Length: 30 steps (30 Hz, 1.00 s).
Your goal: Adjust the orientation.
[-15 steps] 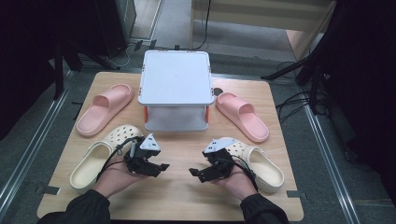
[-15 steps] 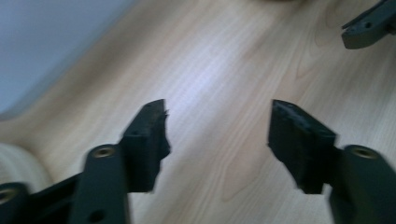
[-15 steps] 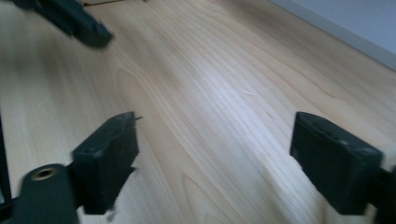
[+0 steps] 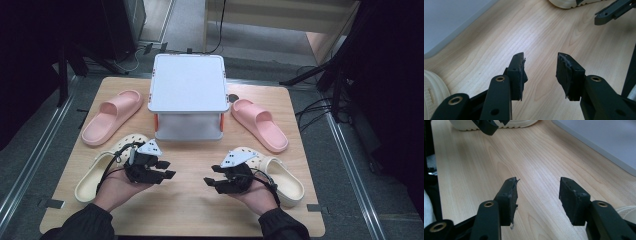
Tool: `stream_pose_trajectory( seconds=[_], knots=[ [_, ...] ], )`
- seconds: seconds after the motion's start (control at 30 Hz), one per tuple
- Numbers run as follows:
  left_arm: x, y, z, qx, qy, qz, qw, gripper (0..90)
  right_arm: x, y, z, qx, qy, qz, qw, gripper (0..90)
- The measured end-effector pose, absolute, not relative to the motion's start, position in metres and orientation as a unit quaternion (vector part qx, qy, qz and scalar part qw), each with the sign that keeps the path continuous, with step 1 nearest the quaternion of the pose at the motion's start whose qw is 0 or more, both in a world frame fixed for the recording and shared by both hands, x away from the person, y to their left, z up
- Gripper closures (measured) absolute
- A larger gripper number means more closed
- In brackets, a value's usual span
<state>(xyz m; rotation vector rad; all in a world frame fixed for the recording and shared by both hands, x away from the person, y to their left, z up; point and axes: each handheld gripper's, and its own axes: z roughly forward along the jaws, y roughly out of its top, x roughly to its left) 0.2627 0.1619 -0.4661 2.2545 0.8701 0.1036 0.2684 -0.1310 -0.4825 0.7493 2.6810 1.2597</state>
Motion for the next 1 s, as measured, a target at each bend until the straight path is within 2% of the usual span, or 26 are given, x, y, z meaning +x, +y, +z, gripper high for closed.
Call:
stream_pose_trajectory(
  seconds=[0.17,0.3,0.47,0.6,0.67,0.7,0.8,1.0],
  knots=[
    [0.262,0.164,-0.467,0.875,0.332,0.041,0.351,51.3,0.272,-0.13,-0.48,0.254,0.879,0.404,0.023,50.6],
    [0.262,0.165,-0.467,0.875,0.327,0.038,0.356,53.9,0.271,-0.131,-0.477,0.253,0.877,0.408,0.034,53.4],
    [0.261,0.164,-0.467,0.873,0.325,0.033,0.362,57.3,0.271,-0.129,-0.475,0.256,0.878,0.405,0.02,54.8],
    [0.259,0.164,-0.462,0.87,0.323,0.036,0.37,57.0,0.271,-0.126,-0.472,0.255,0.88,0.401,0.027,57.4],
    [0.26,0.166,-0.46,0.869,0.327,0.027,0.37,54.0,0.27,-0.125,-0.471,0.251,0.881,0.399,0.036,54.9],
    [0.259,0.168,-0.46,0.867,0.327,0.018,0.376,53.9,0.273,-0.124,-0.472,0.251,0.884,0.394,0.019,55.1],
    [0.257,0.171,-0.458,0.867,0.332,0.007,0.373,53.6,0.275,-0.124,-0.474,0.252,0.887,0.387,0.014,54.2],
    [0.255,0.174,-0.458,0.869,0.335,0.018,0.364,51.6,0.276,-0.123,-0.475,0.239,0.888,0.393,0.017,52.3]
  ],
)
